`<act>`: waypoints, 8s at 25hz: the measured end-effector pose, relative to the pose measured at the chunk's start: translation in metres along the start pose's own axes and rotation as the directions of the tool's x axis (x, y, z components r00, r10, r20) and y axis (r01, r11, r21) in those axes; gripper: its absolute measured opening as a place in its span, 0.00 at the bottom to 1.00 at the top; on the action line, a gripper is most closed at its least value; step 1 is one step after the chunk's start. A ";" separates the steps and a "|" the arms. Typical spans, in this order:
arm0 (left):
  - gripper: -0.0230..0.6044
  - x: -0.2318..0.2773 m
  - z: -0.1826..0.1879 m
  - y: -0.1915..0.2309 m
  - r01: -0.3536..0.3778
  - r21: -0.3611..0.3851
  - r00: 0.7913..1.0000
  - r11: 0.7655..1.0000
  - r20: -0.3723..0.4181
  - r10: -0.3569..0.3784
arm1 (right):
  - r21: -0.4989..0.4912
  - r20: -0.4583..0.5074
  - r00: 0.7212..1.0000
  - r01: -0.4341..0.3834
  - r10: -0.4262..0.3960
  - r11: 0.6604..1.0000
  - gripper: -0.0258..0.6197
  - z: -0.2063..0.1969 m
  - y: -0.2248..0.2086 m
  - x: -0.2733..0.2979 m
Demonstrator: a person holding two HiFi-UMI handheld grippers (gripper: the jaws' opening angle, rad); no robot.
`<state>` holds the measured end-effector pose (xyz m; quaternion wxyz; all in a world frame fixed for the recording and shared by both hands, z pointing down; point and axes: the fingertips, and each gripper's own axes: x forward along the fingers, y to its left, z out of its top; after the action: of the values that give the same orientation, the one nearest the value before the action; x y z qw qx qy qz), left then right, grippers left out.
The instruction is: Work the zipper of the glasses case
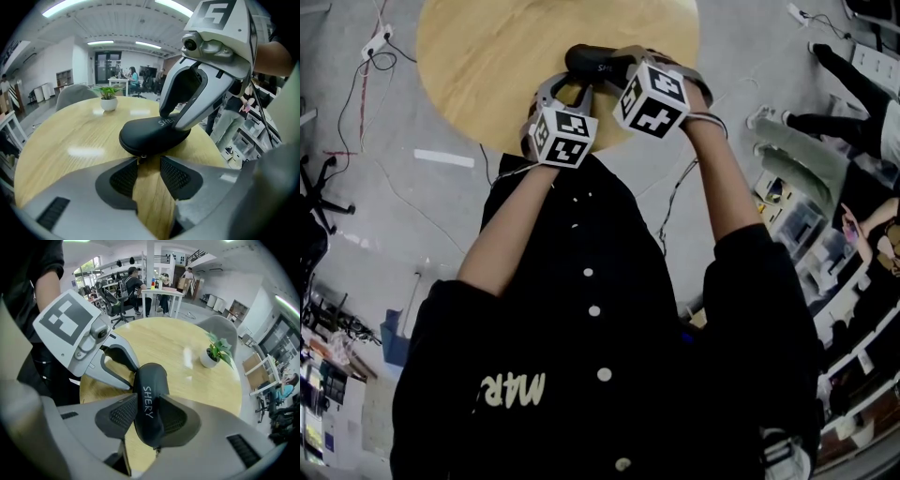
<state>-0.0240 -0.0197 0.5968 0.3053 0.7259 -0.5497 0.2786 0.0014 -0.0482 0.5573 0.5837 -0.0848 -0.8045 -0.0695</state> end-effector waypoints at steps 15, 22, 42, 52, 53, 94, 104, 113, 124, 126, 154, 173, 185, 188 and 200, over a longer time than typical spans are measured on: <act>0.08 -0.002 -0.002 0.010 -0.094 0.065 0.995 0.993 -0.013 0.095 | -0.005 0.005 1.000 -0.022 0.022 1.000 0.27 0.000 0.001 0.002; 0.08 -0.007 -0.003 0.009 -0.058 0.111 0.998 0.992 -0.007 0.059 | -0.002 -0.005 1.000 -0.025 0.025 1.000 0.27 0.000 -0.001 0.002; 0.08 -0.015 -0.003 0.009 0.058 0.219 0.998 0.974 -0.030 -0.053 | -0.008 -0.018 1.000 -0.017 0.017 1.000 0.27 0.001 0.001 0.002; 0.04 -0.020 -0.001 0.012 0.110 0.235 0.994 0.966 -0.040 -0.104 | -0.016 -0.035 0.999 -0.010 0.010 1.000 0.27 0.000 0.001 0.001; 0.04 -0.020 -0.002 0.011 0.116 0.241 0.993 0.964 -0.040 -0.110 | -0.018 -0.036 0.999 -0.008 0.008 1.000 0.27 0.000 0.001 0.001; 0.05 -0.012 0.020 0.057 0.246 0.496 0.967 0.833 -0.177 -0.181 | -0.027 -0.053 0.999 0.007 -0.009 1.000 0.27 0.001 0.001 0.002; 0.05 0.003 0.035 0.061 0.332 0.604 0.943 0.725 -0.236 -0.236 | -0.025 -0.056 0.998 0.002 -0.003 1.000 0.27 0.003 0.001 0.002; 0.05 0.014 0.047 0.058 0.391 0.682 0.920 0.618 -0.276 -0.277 | -0.029 -0.068 0.998 -0.001 -0.001 1.000 0.27 0.005 0.000 0.003; 0.05 0.020 0.057 0.048 0.445 0.733 0.894 0.514 -0.327 -0.307 | -0.035 -0.067 0.998 0.004 -0.007 0.999 0.28 0.001 -0.001 0.000; 0.05 0.021 0.057 0.048 0.451 0.736 0.891 0.505 -0.333 -0.310 | -0.032 -0.069 0.998 0.001 -0.004 0.999 0.28 0.001 -0.001 0.001; 0.13 -0.127 0.136 0.051 0.255 0.464 0.928 0.848 0.129 -0.350 | 0.420 0.194 0.913 0.253 -0.359 0.872 0.18 0.014 -0.020 -0.118; 0.04 -0.370 0.294 0.076 0.061 0.143 0.753 0.988 0.643 -0.140 | 0.900 0.351 0.196 0.198 -0.916 0.387 0.04 0.010 -0.007 -0.436; 0.04 -0.434 0.290 0.087 -0.049 0.124 0.662 0.991 0.747 -0.060 | 0.938 0.194 -0.018 0.297 -0.981 0.180 0.04 -0.011 0.049 -0.492; 0.04 -0.448 0.284 0.085 -0.100 0.114 0.645 0.988 0.764 -0.023 | 0.934 0.173 -0.030 0.322 -0.985 0.154 0.04 -0.017 0.063 -0.498; 0.04 -0.447 0.266 0.074 -0.108 0.113 0.660 0.988 0.751 -0.013 | 0.939 0.163 -0.032 0.310 -0.986 0.145 0.04 -0.028 0.086 -0.494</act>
<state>-0.1844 0.0464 0.1014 -0.0098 0.7821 -0.6231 0.0027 0.1961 0.0029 0.0972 -0.0365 0.5663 -0.8229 -0.0292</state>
